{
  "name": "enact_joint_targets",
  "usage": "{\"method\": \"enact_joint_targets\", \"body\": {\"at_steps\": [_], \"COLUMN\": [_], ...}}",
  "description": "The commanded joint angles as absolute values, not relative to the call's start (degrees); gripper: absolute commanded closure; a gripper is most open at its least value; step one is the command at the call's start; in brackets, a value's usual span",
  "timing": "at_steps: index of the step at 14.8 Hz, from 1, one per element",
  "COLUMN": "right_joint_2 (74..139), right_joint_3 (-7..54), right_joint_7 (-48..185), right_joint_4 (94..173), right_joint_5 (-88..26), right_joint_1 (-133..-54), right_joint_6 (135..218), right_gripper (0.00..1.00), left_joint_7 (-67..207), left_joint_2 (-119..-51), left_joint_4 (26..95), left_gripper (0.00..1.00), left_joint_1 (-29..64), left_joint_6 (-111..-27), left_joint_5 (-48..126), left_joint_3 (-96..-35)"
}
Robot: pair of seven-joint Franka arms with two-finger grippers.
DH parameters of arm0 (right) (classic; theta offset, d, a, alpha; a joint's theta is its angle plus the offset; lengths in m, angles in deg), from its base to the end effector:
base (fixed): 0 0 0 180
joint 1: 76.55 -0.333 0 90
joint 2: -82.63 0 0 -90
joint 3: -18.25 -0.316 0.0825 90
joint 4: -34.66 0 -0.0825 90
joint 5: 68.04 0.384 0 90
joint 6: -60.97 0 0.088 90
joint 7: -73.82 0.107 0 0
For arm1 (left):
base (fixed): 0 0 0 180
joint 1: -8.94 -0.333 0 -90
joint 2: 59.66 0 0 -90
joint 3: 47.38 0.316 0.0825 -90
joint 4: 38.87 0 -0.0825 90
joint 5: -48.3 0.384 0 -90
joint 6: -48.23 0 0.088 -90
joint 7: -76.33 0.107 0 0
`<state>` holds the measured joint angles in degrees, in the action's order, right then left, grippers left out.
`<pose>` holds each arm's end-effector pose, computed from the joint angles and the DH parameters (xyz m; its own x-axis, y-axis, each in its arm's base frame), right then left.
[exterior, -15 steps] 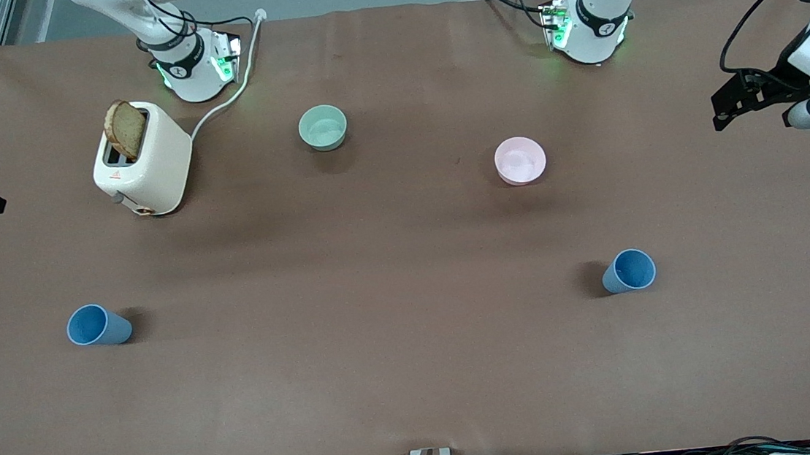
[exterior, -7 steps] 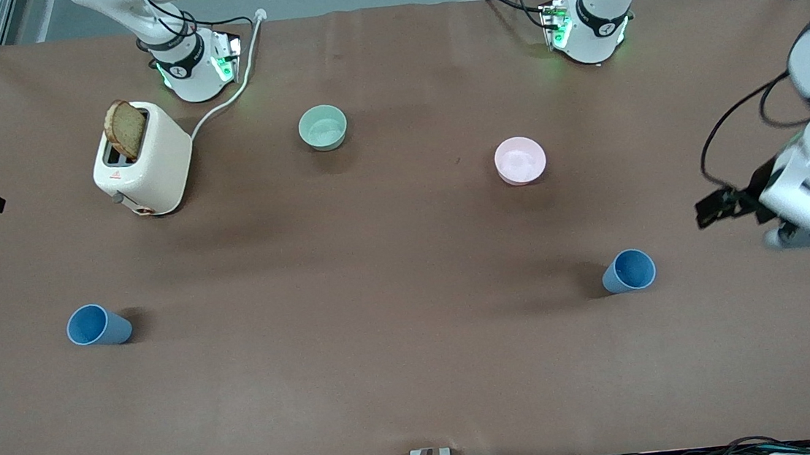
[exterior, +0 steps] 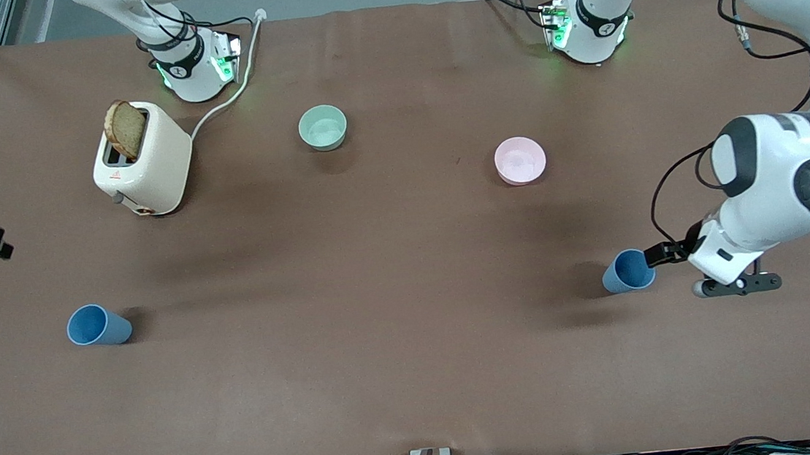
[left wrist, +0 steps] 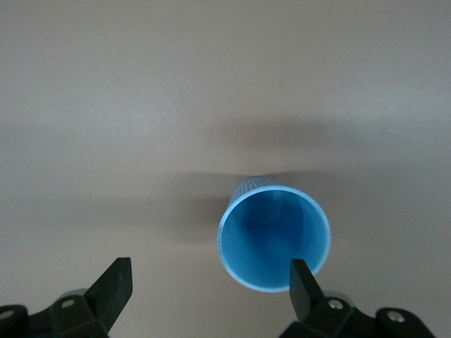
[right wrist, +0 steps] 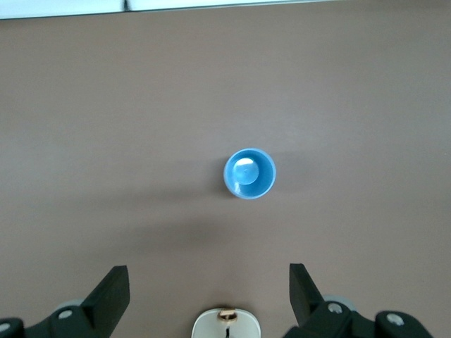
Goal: Stack blue cups with both arms
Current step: 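Grasp the blue cup with the left gripper while the right gripper reaches the other cup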
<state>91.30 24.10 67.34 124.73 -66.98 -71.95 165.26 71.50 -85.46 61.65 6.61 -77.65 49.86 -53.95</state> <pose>0.6098 -0.1067 0.5586 0.9928 -0.0703 0.0972 -0.0714 -0.9974 0.0081 0.6560 -0.0411 0.3146 1.0000 0.0054 -0.0068 0.0056 -0.9996 0.0274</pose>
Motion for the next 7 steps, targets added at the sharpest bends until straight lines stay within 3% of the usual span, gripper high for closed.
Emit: {"method": "enact_joint_targets", "body": {"at_steps": [1, 4, 7], "right_joint_2": [96.32, 102.30, 108.27], "right_joint_3": [23.52, 23.43, 23.43], "right_joint_7": [66.62, 66.09, 61.10], "right_joint_4": [124.31, 124.40, 124.40], "right_joint_5": [-66.37, -65.41, -64.45], "right_joint_1": [-69.97, -67.42, -65.40], "right_joint_6": [169.67, 174.42, 179.08], "right_gripper": [0.00, 0.00, 0.00], "left_joint_7": [70.44, 70.44, 70.44], "left_joint_2": [-86.80, -88.39, -89.37], "left_joint_4": [64.84, 64.23, 63.88], "left_gripper": [0.22, 0.61, 0.87], "left_joint_1": [6.48, 6.92, 7.09], "left_joint_6": [-81.05, -81.41, -81.85], "left_joint_5": [50.85, 50.76, 50.76], "left_joint_3": [-54.23, -54.23, -54.32]}}
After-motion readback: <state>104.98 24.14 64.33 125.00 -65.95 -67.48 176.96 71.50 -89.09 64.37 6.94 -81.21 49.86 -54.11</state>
